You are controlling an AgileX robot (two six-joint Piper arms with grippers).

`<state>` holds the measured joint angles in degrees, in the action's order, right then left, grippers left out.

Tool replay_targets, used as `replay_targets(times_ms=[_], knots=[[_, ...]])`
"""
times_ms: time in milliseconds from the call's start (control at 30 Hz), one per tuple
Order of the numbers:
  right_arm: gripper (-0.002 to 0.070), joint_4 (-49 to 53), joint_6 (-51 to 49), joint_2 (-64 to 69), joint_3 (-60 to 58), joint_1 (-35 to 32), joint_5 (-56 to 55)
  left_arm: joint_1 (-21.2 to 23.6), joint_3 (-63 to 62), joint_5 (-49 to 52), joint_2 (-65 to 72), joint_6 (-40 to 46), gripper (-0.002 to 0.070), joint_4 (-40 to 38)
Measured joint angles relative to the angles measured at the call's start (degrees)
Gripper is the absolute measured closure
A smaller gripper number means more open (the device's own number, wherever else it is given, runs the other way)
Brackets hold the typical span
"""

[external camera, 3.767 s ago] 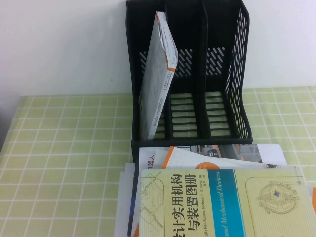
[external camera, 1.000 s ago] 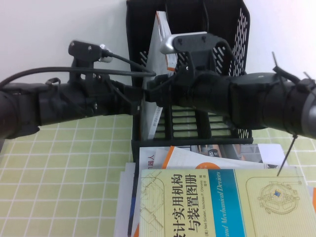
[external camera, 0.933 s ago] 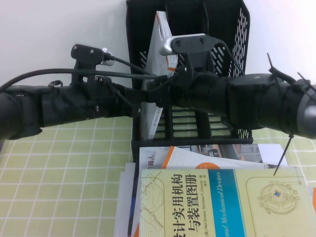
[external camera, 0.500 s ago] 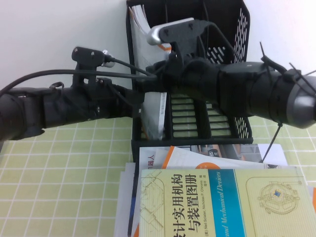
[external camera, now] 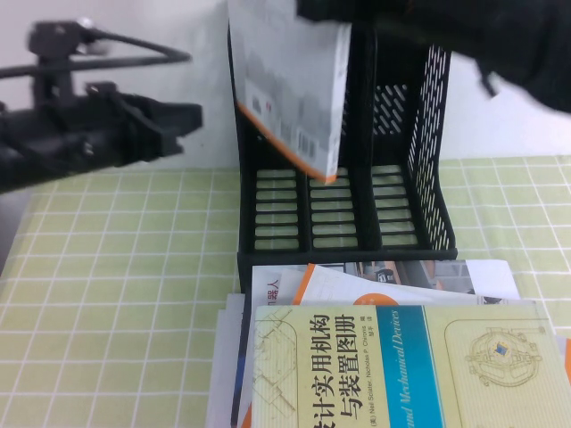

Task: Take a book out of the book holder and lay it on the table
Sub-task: Place the picked book on the book

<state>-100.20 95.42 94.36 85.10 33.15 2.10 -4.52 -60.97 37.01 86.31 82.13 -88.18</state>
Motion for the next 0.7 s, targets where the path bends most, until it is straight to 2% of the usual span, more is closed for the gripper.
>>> replay_targets(times_ms=[167, 267, 567, 700], knots=[[0.0559, 1.50, 0.00, -7.22, 0.00, -5.04, 12.49, 4.40, 0.00, 3.12, -7.51, -10.49, 0.0678, 8.23], [0.0559, 6.54, -1.82, -11.27, 0.00, -7.11, 20.38, 5.00, 0.00, 5.77, -11.65, -16.45, 0.0678, 14.14], [0.0559, 38.62, -12.41, -22.55, 0.55, -8.00, 48.84, 5.00, 0.00, 14.53, -21.51, -31.03, 0.0678, 25.90], [0.0559, 51.21, -20.35, -26.49, 0.55, -8.00, 56.33, 5.00, 0.00, 14.85, -26.66, -44.41, 0.0678, 39.27]])
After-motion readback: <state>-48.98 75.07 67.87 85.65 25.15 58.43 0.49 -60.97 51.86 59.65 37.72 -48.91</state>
